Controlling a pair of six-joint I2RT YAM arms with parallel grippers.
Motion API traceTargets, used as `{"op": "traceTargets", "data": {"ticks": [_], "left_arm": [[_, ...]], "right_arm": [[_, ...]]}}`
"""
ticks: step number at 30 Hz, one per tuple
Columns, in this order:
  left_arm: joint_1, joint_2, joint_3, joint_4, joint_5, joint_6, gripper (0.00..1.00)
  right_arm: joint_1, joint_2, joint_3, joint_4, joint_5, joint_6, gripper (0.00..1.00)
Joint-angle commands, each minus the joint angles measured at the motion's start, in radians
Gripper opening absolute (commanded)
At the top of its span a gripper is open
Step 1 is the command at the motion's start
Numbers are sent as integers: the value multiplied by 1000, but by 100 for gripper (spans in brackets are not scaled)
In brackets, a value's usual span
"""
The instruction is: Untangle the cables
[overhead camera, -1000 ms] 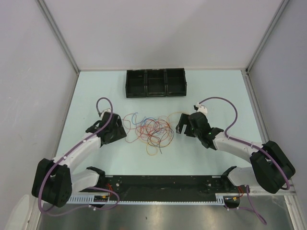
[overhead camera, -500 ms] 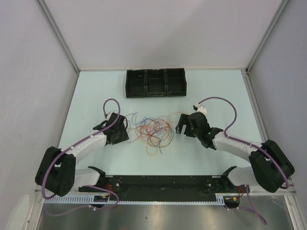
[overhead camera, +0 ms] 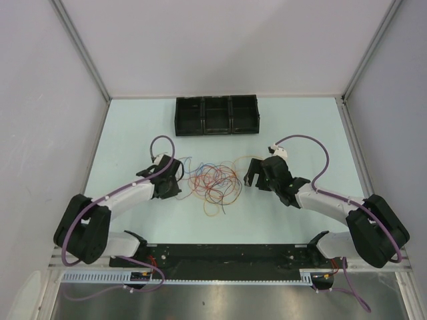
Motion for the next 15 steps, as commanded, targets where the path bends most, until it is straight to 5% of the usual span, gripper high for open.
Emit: {"op": "traceTargets", "data": {"ticks": [1,8,15], "left_arm": [[-47,-93,148,-119,-81,-8,0],[-71,-194,712,-423,-174,39,0],[-107,-110,1204,-431,-58,142,0]], "right_arm": [[-3,8,31,40,10,-6,100],[-1,0,31,36,15,-3,100],[3,-10,31,36,13,-9,100]]}}
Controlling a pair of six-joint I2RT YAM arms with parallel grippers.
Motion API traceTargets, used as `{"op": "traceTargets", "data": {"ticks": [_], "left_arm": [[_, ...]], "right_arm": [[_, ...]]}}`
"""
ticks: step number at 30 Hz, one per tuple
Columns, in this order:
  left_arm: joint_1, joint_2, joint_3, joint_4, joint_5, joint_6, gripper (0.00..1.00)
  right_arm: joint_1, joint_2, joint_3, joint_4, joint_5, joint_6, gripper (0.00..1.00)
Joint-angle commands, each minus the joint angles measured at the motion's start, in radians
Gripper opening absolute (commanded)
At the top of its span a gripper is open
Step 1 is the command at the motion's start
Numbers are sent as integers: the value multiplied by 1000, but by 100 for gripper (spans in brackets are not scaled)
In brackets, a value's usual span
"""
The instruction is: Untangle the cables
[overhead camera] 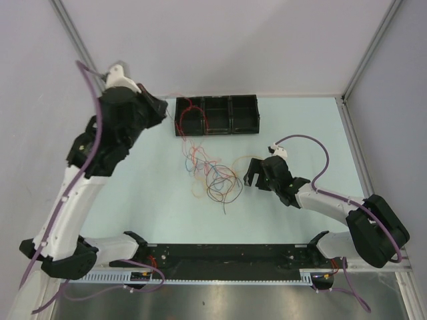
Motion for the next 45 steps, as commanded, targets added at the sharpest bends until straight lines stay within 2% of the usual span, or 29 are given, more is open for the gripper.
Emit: {"op": "traceTargets", "data": {"ticks": [1,4,8,11,14,16,18,22,25,32,45], "left_arm": [[-29,33,207,-9,130,108,0],[-41,33,249,75,256,179,0],[-47,26,282,120,351,286,1],[-47,20,339,166,512,325,0],[-47,-40,247,351,664,336,0],[-47,-80,142,445,660,337,1],[-47,-89,89,448,648,337,0],[-47,-134,-108,491,672,299,0],[-47,-160,-199,539,692,268,0],[-47,-166,-238,543,710,262,1],[-47,-189,-268,566,761,244,0]], "right_arm": [[1,-14,31,31,6,-22,100],[-14,-63,33,31,-55,-61,100],[-34,-234,47,11,-156,-111,100],[-45,-314,111,0,-236,-162,100],[-42,-380,169,29,-362,-185,100],[-42,-397,195,52,-423,-174,100],[-42,-394,231,84,-454,-147,100],[-28,-371,266,170,-534,-81,99],[-11,-329,283,252,-534,-18,97],[98,-162,323,411,-511,57,92],[167,21,358,483,-367,102,89]]}}
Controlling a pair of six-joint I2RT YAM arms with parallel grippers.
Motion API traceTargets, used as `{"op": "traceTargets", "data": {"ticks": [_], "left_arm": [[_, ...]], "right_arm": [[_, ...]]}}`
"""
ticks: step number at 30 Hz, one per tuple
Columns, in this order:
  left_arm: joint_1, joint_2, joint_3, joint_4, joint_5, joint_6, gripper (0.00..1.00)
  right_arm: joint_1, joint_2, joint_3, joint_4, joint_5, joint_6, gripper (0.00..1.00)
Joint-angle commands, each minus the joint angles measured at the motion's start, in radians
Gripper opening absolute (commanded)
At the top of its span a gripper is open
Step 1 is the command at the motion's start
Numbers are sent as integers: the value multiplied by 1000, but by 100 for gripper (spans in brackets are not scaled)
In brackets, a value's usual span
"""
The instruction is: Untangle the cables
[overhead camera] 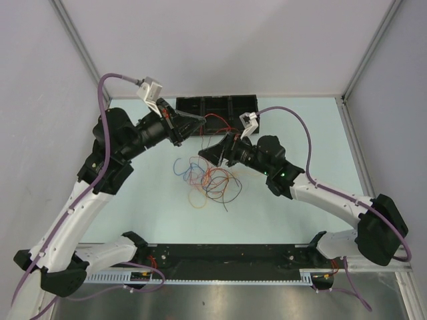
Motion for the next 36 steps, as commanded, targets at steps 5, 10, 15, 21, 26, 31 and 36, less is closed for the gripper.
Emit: {"op": "traceTargets", "data": {"ticks": [5,10,15,21,26,31,36], "left_arm": [[-5,-39,-17,67,67,-41,0],[-5,-32,-34,124,109,-86,0],[-5,-13,18,110,115,-80,0],[-5,25,188,23,60,-17,0],[-5,102,433,-83,-18,46,0],[-5,182,692,-131,-97,95,0],[-5,255,907,-151,-154,128,0]], "right_arm": [[26,54,54,63,112,5,83],[44,81,66,40,143,-22,58],[46,103,68,4,152,-28,24],[47,120,68,-89,169,-38,8],[46,125,68,-206,198,-55,1],[43,132,63,-322,273,-78,0],[9,151,12,-382,307,-55,0]]}}
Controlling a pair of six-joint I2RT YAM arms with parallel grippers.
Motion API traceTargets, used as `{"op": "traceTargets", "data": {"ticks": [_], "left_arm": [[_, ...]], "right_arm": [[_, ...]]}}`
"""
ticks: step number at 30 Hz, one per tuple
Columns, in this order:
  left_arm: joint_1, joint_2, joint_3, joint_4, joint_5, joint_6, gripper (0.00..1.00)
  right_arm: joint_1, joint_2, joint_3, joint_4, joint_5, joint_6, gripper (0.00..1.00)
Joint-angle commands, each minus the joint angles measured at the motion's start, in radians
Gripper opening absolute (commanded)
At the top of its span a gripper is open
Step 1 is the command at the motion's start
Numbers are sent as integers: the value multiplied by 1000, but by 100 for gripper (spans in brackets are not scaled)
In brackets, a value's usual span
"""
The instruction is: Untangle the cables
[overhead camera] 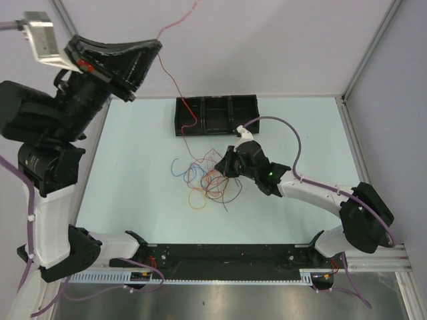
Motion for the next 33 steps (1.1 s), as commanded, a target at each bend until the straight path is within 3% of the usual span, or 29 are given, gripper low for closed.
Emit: {"op": "traceTargets", "data": {"ticks": [1,5,17,19,20,21,22,27,29,33], "left_arm": [[-5,32,130,-14,-85,56,0],[-5,9,127,79,-102,63,0],[-5,-50,90,129,-115,102,0],[-5,-59,60,124,-115,99,0],[-3,-74,40,124,-115,92,1],[-5,-86,-17,125,-122,88,0],[-5,-97,-54,135,-130,85,0],[-5,-192,-337,161,-183,25,0],[-5,-215,-411,162,-239,-9,0],[-2,-191,-470,-16,-482,-108,0]], "right_arm": [[-35,16,-38,-67,59,12,0],[-78,44,-91,-59,39,36,0],[-185,141,-104,-144,2,86,2],[-188,136,-102,-133,-24,72,17],[-188,125,-102,-133,-25,66,28],[-188,113,-102,-134,-24,55,49],[-188,80,-102,-136,-25,34,55],[-190,-48,-64,-241,-9,-63,77],[-190,-101,-21,-318,45,-115,81],[-185,-188,46,-416,85,-197,90]]}}
